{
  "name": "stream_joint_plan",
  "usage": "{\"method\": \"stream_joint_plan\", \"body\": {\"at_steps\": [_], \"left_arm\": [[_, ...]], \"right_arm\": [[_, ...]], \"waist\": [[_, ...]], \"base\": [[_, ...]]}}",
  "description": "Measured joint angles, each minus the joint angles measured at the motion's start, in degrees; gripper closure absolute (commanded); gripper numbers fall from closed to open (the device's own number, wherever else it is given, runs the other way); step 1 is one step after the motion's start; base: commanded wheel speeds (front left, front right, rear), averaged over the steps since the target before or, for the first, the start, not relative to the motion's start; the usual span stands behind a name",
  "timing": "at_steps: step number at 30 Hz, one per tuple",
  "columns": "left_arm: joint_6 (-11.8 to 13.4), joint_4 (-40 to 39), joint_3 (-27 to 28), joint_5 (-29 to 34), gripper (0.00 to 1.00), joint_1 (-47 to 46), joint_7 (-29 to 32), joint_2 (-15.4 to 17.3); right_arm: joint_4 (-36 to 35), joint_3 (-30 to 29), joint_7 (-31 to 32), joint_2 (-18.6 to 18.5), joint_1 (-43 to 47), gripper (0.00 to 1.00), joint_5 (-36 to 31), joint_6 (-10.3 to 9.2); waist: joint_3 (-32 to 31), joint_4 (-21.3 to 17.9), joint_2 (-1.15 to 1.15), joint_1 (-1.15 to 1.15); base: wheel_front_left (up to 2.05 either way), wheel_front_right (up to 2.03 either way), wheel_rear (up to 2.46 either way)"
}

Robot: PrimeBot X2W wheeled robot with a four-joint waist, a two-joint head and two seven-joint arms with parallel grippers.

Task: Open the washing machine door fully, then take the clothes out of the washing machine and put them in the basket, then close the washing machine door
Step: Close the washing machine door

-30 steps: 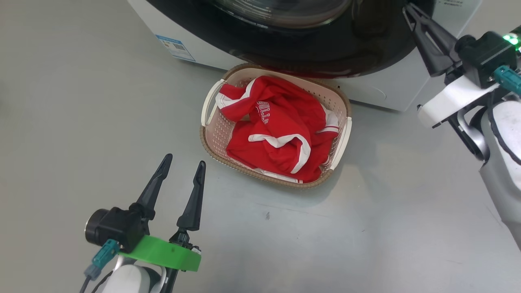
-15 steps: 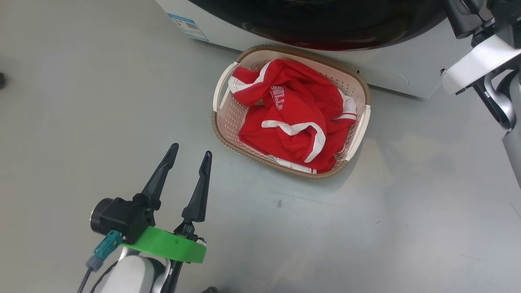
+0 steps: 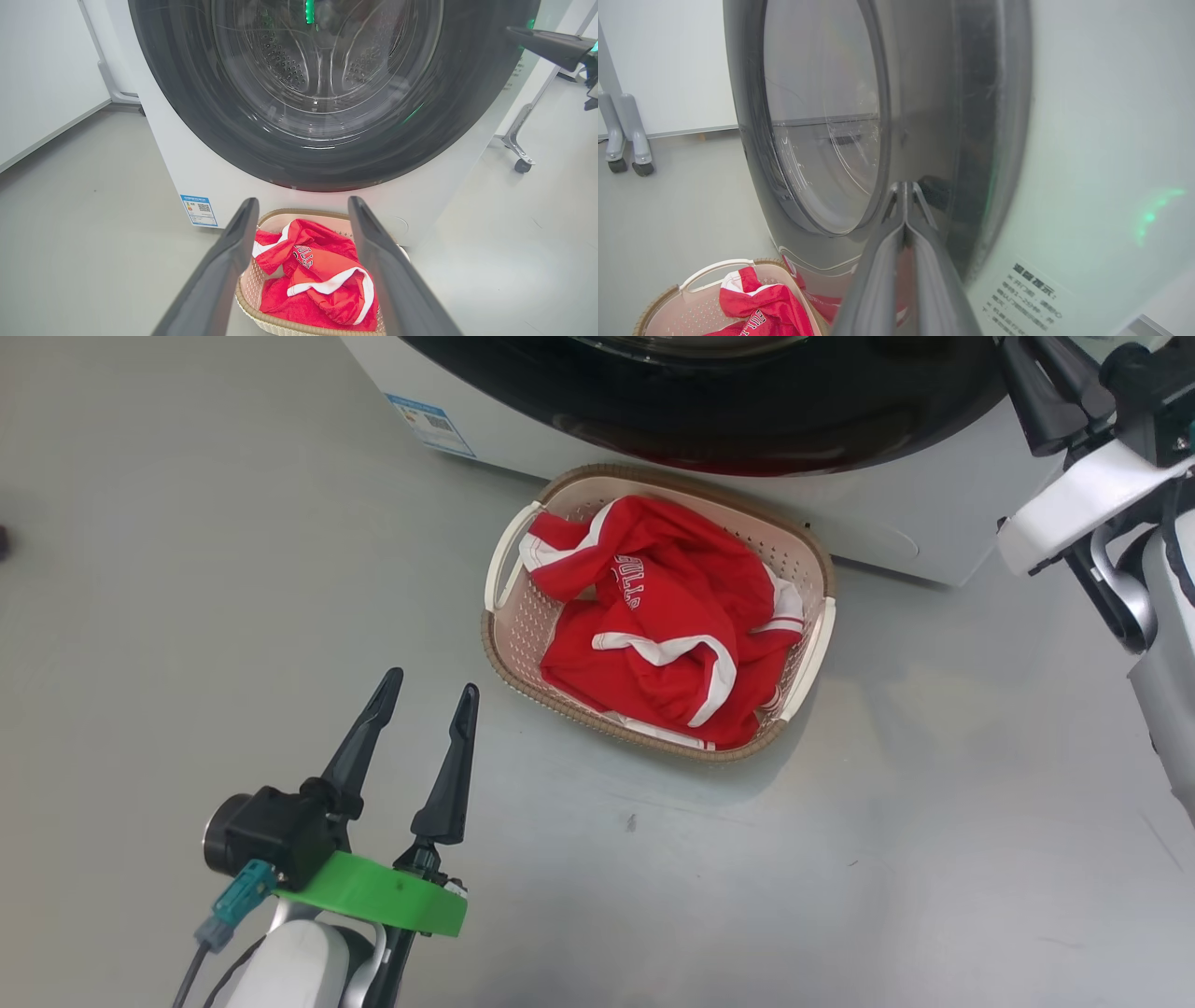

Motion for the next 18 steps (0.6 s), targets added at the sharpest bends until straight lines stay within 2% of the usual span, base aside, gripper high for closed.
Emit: {"method": "stream_joint_plan", "body": {"at_steps": [8, 18], "left_arm": [[0.0, 1.7, 1.6, 0.6, 0.00, -0.1, 0.0, 0.0], [0.0, 3.9, 4.0, 1.8, 0.00, 0.7, 0.0, 0.0]], "right_arm": [[3.6, -1.1, -2.9, 0.8, 6.7, 1.00, 2.0, -1.05], [4.7, -2.0, -4.1, 4.9, 16.0, 1.00, 4.7, -3.52]], "waist": [[-4.1, -1.7, 0.00, 0.00], [-10.4, -6.4, 0.00, 0.00]], "base": [[0.00, 0.00, 0.00], [0.00, 0.00, 0.00]]}}
